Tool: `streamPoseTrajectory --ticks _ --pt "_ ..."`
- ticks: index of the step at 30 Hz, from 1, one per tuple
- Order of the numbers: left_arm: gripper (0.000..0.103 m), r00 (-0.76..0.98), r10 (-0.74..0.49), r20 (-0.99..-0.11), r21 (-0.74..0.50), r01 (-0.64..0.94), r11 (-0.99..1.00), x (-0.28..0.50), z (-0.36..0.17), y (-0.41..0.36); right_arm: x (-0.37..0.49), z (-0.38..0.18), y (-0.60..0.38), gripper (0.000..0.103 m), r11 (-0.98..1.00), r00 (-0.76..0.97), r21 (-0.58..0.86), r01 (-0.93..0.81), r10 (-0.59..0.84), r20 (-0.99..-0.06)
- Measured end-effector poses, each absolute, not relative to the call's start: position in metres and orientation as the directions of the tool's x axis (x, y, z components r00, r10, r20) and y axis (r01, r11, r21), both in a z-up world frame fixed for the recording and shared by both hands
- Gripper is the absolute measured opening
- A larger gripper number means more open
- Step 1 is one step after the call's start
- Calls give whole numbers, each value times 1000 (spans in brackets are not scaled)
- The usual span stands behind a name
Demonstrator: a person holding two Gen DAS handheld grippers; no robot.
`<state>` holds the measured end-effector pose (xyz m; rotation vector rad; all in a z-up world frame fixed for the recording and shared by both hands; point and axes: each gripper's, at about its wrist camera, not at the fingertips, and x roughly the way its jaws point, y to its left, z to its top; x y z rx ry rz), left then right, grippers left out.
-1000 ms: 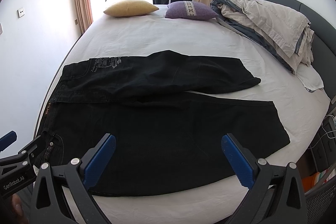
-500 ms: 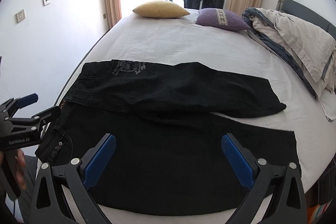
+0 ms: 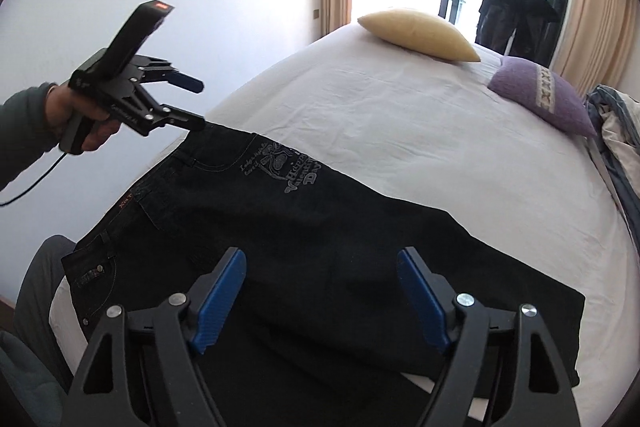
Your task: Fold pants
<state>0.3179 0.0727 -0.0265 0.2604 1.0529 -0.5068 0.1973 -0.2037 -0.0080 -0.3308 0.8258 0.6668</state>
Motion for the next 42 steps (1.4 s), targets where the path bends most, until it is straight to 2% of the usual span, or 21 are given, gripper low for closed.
streamPoseTrajectory --ticks 5,9,11,12,13,17,19,20,21,25,30,39,41,42 --pt "82 256 -281 -925 -80 592 802 363 -65 53 237 -33 -205 73 721 444 -6 -693 420 -792" --pt "82 209 -241 -948 -51 646 762 380 -86 34 261 -51 -205 69 711 417 10 -703 423 -805" --pt "78 191 -218 -957 -48 638 769 393 -96 29 269 -58 -206 67 706 406 14 -708 423 -810" --pt "67 176 -199 -964 -45 631 775 398 -102 28 273 -61 -206 66 704 403 12 -711 421 -812" --pt "50 162 -172 -972 -34 626 779 402 -110 28 276 -63 -206 65 702 401 9 -712 418 -815" --pt "33 143 -150 -978 -26 632 774 401 -125 27 287 -66 -205 64 685 395 -5 -729 414 -820" --pt "19 149 -126 -981 -2 639 769 395 -126 23 293 -66 -203 63 676 391 -14 -737 410 -824" --pt "16 161 -114 -980 17 648 762 390 -125 21 297 -67 -201 62 675 391 -18 -738 405 -827" --pt "10 173 -104 -979 36 655 755 386 -124 18 302 -66 -199 61 674 391 -22 -738 401 -829" --pt "7 277 -89 -957 118 650 750 361 -113 13 313 -64 -183 57 649 391 -54 -759 388 -835" --pt "7 442 -95 -892 242 645 725 309 -93 11 326 -69 -163 46 590 364 -98 -802 351 -863" --pt "7 592 -131 -795 349 624 699 239 -64 15 339 -82 -144 45 499 305 -123 -858 302 -903" --pt "7 600 -138 -788 354 625 695 235 -63 6 336 -87 -138 40 468 301 -148 -871 272 -914" --pt "7 596 -142 -790 348 627 697 233 -63 6 336 -90 -136 33 457 300 -159 -875 257 -919"
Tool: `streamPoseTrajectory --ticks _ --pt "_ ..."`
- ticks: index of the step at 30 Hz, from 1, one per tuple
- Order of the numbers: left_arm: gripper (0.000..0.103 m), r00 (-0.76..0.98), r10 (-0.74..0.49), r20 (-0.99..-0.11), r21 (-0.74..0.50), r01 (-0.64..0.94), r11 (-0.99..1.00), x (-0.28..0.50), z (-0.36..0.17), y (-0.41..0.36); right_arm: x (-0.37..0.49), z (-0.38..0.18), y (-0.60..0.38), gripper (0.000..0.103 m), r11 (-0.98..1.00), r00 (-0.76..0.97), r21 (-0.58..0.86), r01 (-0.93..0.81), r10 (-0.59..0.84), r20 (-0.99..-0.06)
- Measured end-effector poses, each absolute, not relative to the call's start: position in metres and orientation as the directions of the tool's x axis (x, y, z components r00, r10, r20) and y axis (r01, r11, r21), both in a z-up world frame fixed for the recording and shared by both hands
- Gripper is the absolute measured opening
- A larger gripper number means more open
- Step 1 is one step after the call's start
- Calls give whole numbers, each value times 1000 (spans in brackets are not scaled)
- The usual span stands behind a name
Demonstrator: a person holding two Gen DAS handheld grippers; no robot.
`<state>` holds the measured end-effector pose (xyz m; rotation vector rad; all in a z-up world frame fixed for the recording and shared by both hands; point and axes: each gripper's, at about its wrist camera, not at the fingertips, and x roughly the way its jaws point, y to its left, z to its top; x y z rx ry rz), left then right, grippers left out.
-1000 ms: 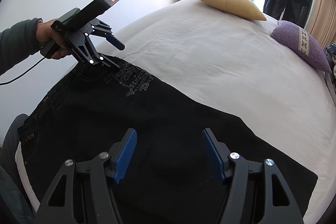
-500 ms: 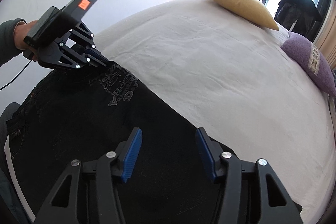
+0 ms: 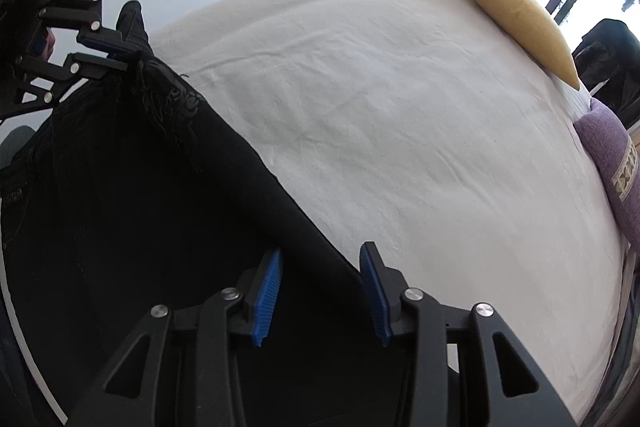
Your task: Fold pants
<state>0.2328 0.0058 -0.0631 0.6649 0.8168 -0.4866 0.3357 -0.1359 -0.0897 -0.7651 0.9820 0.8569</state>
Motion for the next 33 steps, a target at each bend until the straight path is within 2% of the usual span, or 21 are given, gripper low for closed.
streamPoseTrajectory --ticks 5,6,9,20,28,33 --pt "7 597 -153 -788 343 631 696 217 -60 8 334 -94 -134 17 445 292 -167 -880 228 -929" --pt "7 599 -154 -786 342 629 698 214 -60 11 333 -95 -135 11 443 294 -173 -880 222 -929" --pt "7 599 -159 -785 330 621 711 216 -60 14 329 -94 -134 7 442 295 -172 -880 224 -929" --pt "7 630 -200 -751 294 589 753 184 -41 22 292 -71 -144 4 488 361 -195 -851 273 -892" --pt "7 624 -245 -742 240 588 772 126 -29 34 218 -54 -149 4 487 414 -231 -842 311 -855" --pt "7 591 -269 -760 210 617 759 77 -40 36 158 -66 -148 4 468 435 -270 -842 289 -853"
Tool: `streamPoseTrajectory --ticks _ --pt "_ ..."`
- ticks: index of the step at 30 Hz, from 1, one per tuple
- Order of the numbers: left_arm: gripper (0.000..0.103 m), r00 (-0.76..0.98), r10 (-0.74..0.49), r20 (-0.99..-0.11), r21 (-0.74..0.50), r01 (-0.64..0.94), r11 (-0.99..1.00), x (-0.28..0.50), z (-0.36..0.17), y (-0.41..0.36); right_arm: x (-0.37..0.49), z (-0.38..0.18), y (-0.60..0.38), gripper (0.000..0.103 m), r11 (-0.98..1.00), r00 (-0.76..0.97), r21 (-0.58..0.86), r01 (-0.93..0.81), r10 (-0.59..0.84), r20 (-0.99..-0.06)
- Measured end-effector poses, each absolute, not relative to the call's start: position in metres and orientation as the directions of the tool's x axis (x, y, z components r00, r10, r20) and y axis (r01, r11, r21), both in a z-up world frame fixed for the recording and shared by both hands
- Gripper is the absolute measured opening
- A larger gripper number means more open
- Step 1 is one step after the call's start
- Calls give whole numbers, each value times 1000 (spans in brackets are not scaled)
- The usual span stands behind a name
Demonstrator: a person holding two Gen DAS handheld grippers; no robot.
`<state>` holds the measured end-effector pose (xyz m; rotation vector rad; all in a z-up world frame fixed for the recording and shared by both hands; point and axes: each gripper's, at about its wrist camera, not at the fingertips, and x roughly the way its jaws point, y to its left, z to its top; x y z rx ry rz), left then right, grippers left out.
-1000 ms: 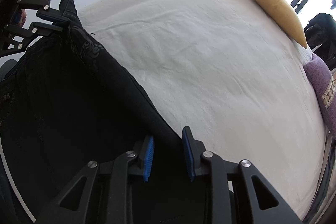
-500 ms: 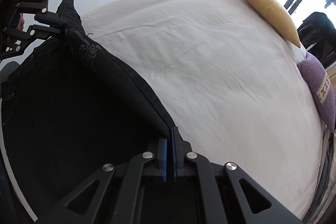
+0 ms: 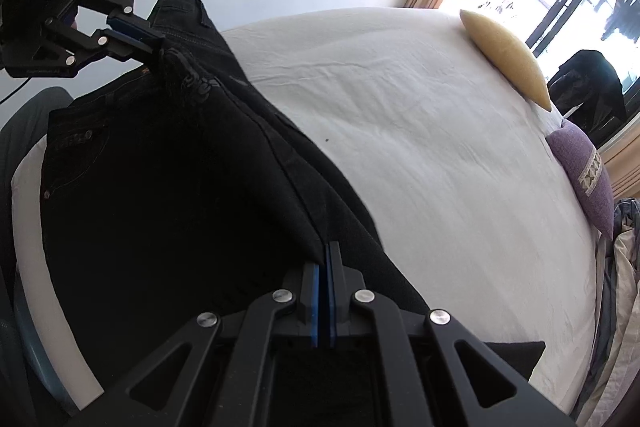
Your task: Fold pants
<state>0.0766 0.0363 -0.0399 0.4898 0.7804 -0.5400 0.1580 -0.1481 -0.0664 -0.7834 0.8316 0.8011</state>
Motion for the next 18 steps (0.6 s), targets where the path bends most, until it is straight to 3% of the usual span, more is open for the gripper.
streamPoseTrajectory --ticks 5,18 --pt "7 548 -281 -788 184 645 742 28 -62 32 102 -89 -156 4 475 452 -293 -830 265 -852" --pt "7 488 -239 -839 254 741 621 -77 -117 6 26 -149 -157 4 434 490 -385 -814 159 -857"
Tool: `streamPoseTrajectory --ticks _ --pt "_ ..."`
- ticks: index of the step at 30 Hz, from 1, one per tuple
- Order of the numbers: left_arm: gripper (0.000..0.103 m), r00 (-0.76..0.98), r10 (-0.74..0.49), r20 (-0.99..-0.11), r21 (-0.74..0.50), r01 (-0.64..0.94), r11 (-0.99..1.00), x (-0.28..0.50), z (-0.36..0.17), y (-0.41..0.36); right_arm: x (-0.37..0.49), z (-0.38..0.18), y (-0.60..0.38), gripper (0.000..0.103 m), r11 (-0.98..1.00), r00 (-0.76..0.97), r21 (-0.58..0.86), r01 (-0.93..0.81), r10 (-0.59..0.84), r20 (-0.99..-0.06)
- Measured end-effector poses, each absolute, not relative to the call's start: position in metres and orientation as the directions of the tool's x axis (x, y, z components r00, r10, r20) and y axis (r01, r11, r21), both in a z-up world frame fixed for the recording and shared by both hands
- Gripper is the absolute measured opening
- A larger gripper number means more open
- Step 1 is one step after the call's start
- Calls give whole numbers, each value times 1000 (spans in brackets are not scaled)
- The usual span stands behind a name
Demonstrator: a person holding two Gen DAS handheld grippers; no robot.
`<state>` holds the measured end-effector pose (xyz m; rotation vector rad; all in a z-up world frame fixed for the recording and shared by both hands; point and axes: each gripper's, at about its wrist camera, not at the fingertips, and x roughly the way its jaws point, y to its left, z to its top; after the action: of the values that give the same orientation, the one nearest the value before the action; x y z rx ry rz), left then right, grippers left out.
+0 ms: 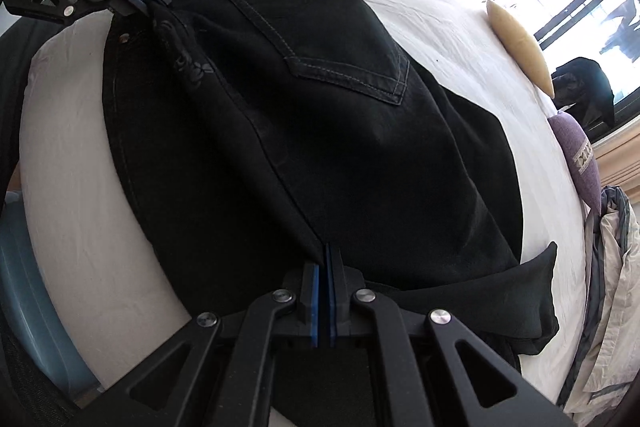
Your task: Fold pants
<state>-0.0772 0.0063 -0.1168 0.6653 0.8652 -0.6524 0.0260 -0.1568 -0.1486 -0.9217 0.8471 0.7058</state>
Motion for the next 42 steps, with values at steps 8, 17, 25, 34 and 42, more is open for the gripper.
streamPoseTrajectory --ticks 8,17,25,34,42 --pt "7 483 -263 -835 250 760 600 -76 -113 12 5 -144 -153 4 398 556 -472 -787 125 -822" --pt "7 466 -270 -843 271 801 534 -88 -117 9 3 -147 -153 4 424 560 -474 -772 101 -822" --pt "7 452 -288 -844 241 799 551 -83 -123 8 -32 -152 -160 4 437 567 -478 -762 94 -818" --pt "18 433 -281 -856 199 780 594 -73 -126 20 -28 -162 -163 8 465 566 -469 -751 89 -820" --pt "21 415 -339 -844 94 738 668 -66 -68 25 -28 -156 -170 12 536 565 -428 -728 115 -817"
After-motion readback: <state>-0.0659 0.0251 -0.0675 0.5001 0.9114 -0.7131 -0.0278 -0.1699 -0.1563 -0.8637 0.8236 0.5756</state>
